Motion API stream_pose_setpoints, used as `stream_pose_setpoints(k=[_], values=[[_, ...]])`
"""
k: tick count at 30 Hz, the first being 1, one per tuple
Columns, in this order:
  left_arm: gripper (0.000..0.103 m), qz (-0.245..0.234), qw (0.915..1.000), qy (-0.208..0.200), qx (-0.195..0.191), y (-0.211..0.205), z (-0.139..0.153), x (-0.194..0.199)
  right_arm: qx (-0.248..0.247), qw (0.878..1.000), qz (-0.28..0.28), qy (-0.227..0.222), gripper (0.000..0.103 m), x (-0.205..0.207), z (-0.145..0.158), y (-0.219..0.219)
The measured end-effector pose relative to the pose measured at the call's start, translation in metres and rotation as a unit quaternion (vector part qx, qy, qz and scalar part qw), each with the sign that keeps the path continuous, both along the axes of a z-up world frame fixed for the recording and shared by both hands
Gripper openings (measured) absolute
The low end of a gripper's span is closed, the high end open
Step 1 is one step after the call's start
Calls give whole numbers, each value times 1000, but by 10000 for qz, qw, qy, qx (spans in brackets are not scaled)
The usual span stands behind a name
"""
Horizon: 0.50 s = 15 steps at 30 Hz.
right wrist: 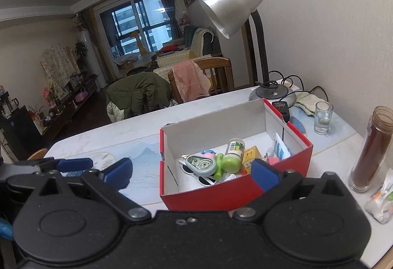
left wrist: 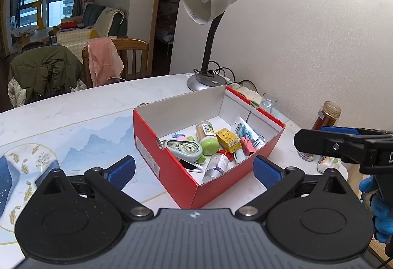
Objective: Organize rigid objects
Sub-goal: 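Withdraw both tools from the box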
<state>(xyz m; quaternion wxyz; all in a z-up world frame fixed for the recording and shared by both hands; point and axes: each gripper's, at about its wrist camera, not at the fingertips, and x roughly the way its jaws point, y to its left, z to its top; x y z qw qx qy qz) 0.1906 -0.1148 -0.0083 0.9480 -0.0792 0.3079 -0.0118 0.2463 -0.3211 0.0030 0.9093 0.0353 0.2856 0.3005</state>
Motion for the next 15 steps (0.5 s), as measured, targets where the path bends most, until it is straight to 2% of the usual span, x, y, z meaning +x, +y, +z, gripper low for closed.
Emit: stream_pose_setpoints(k=[15], values=[[103,130,9999,43,-8,2,-2,2,-45,9999,-59,121,103,0,-6,-4]])
